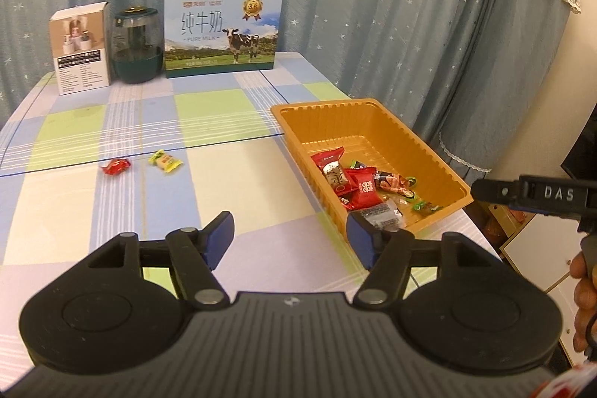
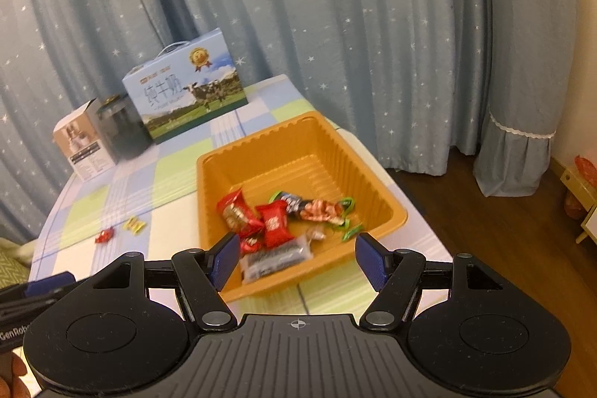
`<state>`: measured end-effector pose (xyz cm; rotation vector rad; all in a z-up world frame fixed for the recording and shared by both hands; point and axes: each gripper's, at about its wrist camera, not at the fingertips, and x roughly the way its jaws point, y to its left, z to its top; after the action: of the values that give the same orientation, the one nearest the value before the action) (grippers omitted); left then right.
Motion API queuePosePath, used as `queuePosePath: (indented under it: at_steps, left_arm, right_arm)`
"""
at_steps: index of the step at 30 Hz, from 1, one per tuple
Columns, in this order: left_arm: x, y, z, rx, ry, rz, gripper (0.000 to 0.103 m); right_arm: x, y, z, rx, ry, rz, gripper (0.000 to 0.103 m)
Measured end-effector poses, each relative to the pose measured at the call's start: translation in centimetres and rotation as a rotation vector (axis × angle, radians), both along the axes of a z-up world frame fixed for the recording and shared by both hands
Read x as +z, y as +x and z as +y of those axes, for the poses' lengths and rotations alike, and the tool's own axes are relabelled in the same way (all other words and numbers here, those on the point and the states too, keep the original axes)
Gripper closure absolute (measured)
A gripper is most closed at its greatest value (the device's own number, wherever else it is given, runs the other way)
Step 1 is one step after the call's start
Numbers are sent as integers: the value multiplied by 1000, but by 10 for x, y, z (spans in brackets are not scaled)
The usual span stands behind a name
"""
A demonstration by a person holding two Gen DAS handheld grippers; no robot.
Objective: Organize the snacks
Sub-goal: 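Open both tools releasing the candies into the tray and withdraw, then move both open tools toward the small red and yellow candies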
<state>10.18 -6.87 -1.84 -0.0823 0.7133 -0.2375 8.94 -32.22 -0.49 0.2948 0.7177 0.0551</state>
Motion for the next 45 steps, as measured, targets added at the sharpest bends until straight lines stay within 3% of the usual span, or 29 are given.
queuePosePath:
  at_steps: [21,45]
  left_arm:
    - [8,-41,50,91,-4,0,26]
    - [10,-28,106,186,23,-9,25]
  right_arm:
    - [1,-30,64,130,-55,22,35]
    - [-7,-7,124,253,-69,16,35]
